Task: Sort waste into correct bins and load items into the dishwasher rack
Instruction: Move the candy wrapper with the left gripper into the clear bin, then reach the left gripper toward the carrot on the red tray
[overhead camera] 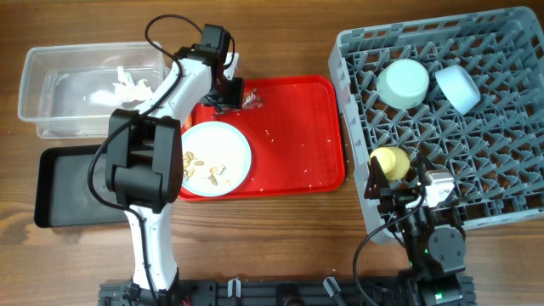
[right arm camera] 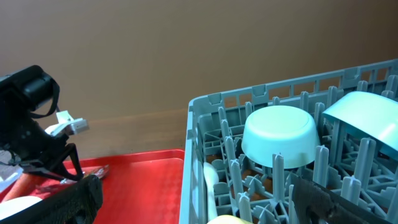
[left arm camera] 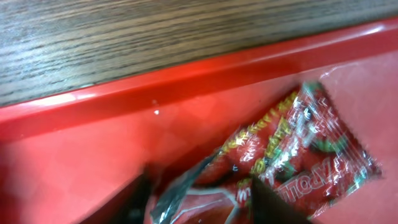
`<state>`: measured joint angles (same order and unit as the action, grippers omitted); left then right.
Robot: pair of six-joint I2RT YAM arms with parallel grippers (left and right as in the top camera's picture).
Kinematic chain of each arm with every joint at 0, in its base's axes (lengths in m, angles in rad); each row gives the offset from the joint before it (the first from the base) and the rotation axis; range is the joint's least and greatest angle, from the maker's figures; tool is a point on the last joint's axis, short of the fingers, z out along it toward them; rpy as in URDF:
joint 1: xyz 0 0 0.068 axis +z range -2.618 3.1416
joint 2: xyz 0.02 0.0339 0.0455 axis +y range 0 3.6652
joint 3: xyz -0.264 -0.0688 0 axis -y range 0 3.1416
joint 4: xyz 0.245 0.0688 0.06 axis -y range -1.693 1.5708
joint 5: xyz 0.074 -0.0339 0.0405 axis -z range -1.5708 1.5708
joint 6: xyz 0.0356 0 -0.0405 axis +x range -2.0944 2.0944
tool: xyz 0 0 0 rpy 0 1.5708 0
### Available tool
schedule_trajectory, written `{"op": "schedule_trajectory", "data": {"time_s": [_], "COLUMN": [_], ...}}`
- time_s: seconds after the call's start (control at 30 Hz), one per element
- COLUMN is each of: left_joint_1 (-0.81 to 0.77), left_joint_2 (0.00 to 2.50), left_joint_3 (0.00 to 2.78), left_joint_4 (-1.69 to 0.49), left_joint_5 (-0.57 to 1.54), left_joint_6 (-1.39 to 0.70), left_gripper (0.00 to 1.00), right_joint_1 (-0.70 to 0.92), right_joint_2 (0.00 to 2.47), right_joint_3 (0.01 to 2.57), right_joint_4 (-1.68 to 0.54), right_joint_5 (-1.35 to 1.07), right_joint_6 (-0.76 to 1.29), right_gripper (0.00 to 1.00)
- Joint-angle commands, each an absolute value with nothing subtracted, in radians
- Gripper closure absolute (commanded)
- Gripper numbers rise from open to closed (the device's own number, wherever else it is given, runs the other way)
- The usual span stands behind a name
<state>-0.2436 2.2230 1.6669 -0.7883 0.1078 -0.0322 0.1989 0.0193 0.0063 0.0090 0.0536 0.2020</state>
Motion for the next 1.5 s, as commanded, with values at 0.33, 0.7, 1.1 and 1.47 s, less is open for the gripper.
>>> {"op": "schedule_trajectory", "data": {"time_s": [0.33, 0.7, 1.1, 1.47], "left_joint_1": [-0.239, -0.356, -0.385, -0.147], "left_joint_2": [2.138, 2.05, 1.951, 1.71], "left_joint_3": [1.702, 1.694, 1.691, 1.691], "left_joint_4": [-0.831, -0.915, -0.905, -0.865], "left_joint_5": [0.143, 0.061, -0.177, -0.178], "left_joint_6": [-0.196, 0.101, -0.151, -0.222], "left_gripper": [0.96, 0.96, 0.96, 0.96], "right_joint_1": [0.193, 0.193, 0.193, 0.193], "right_joint_2": [0.018, 0.018, 0.018, 0.018], "right_joint_3": [0.005, 0.005, 0.005, 0.005], "right_joint_4": [0.014, 0.014, 0.014, 0.014], "right_joint_5": [0.052, 0.052, 0.052, 0.052], "right_joint_6": [0.212, 0.213, 0.212, 0.212], "right_gripper": [0.0, 0.0, 0.0, 0.0]}}
